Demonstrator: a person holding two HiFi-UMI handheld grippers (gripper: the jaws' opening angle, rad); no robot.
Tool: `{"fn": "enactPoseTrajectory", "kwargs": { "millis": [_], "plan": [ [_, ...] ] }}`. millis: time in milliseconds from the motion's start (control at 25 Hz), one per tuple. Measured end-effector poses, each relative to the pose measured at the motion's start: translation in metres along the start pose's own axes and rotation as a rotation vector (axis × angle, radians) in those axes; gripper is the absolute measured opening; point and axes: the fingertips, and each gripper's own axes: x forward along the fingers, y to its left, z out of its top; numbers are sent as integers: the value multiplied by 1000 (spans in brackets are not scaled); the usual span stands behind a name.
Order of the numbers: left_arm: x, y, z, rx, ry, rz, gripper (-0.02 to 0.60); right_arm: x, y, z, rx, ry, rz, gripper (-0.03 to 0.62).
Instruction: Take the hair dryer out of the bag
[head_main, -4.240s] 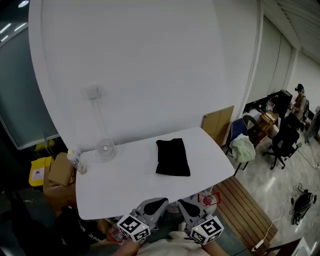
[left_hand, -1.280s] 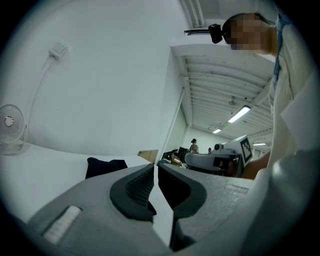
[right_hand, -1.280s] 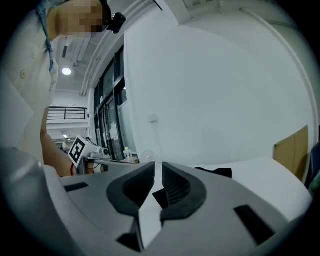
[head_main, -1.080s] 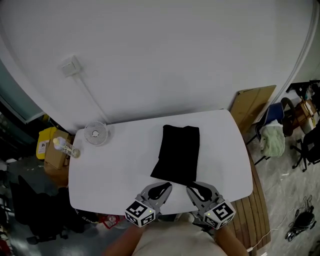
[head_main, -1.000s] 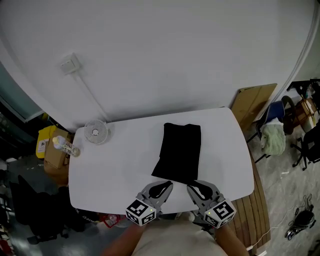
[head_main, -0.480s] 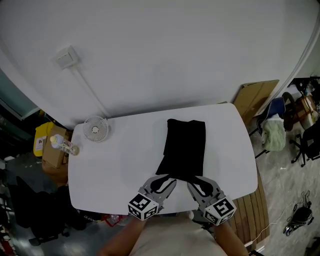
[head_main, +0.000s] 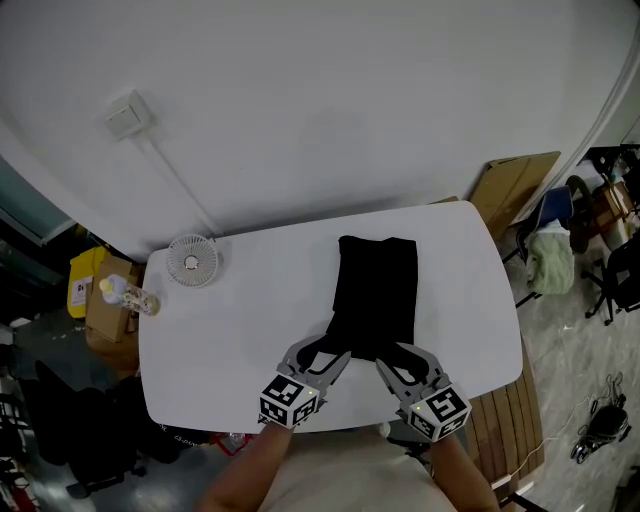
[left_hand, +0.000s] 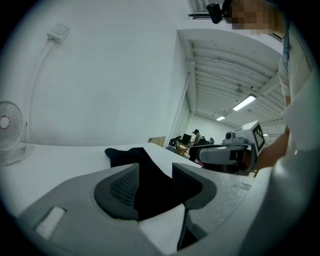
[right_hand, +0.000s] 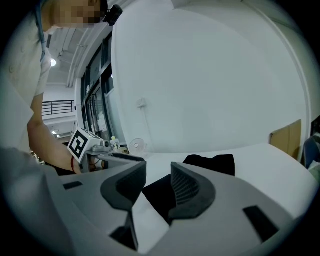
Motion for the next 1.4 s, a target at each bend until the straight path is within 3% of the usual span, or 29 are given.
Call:
{"fn": "enactPoseTrajectory", "kwargs": {
  "millis": [200,560,1160,1200,1280,1400],
  "plan": [
    [6,26,-19,-2,69,39,192,10,-21,-19,19,44,-60,186],
    [18,48,-73,-81,237,27,210,15,-65,-69,78,144,-174,232],
    [23,56,-104,-137,341,16,192,5,-86,-142,116,363,-235,244],
    [22,56,-105,-131,348,17,150,5,-85,-143,111,372,-236,213],
    [20,55,-106,-118,358,23,59,3,-83,-143,102,381,-240,79],
    [17,56,-106,-105,365,21,32,4,-77,-141,102,385,-220,27]
  ]
}}
